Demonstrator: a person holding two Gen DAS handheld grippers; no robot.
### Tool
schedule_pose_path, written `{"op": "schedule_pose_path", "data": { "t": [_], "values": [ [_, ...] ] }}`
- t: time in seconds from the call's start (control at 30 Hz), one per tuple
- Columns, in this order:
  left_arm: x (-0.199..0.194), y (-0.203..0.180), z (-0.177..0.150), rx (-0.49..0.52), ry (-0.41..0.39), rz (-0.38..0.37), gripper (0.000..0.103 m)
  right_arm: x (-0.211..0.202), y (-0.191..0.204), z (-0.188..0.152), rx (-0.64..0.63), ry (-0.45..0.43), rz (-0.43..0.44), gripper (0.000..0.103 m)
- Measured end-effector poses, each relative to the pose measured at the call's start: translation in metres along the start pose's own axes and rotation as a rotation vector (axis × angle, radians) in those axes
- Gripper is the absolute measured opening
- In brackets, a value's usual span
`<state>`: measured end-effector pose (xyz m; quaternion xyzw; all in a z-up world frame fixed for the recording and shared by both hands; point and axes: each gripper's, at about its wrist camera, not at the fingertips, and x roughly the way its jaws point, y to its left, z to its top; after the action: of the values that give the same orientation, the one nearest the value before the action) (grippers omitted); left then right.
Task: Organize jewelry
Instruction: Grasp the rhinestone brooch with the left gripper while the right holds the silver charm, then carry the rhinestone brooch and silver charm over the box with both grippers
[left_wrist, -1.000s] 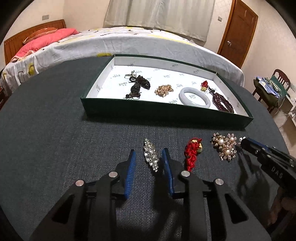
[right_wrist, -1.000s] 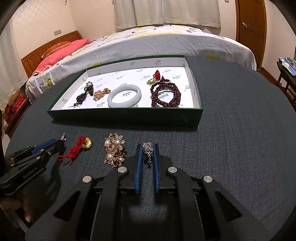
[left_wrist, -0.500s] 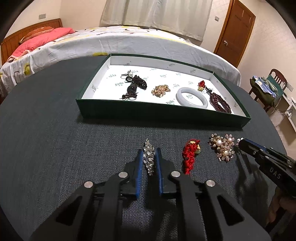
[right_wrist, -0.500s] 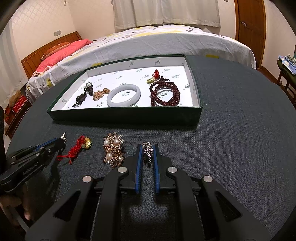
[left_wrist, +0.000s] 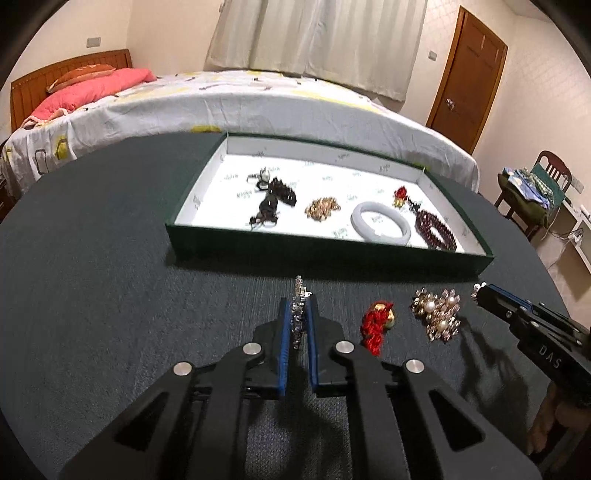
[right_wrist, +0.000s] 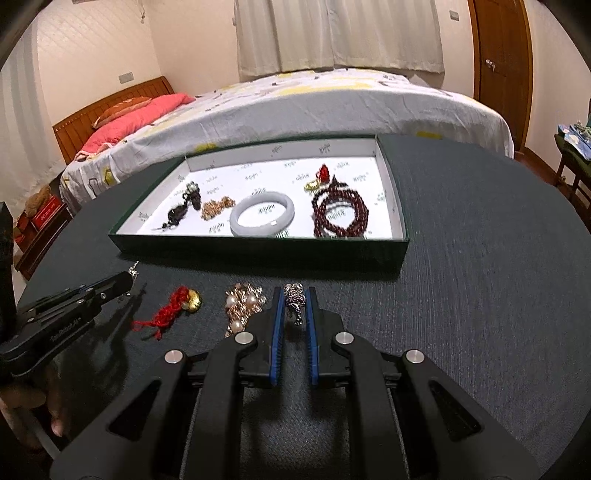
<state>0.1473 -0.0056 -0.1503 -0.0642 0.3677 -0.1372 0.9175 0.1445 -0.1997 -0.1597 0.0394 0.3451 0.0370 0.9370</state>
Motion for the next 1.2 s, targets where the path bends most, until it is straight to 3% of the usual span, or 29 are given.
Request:
{"op": "schedule_pose_path", "data": {
  "t": [0.33, 0.77, 0.93, 1.2],
  "values": [
    [-0.003, -0.004, 0.022, 0.02, -0.072, -0.017, 0.008, -0.001, 0.003, 0.022, -0.024, -0.061, 0.006, 0.012],
    [0.019, -0.017, 0.082, 0.073, -0.177, -0.041, 0.008, 0.026, 0.017, 0.081, -0.084, -0.166, 0.018, 0.012],
    [0.044, -0.02, 0.103, 0.089, -0.177, -0.035, 0.008, 0.052, 0.018, 0.103, -0.092, -0.182, 0.006, 0.012],
    [0.089, -0.011, 0.116, 0.062, -0.086, -0.008, 0.008, 0.101, 0.013, 0.115, -0.082, -0.101, -0.021, 0.012]
  ]
}}
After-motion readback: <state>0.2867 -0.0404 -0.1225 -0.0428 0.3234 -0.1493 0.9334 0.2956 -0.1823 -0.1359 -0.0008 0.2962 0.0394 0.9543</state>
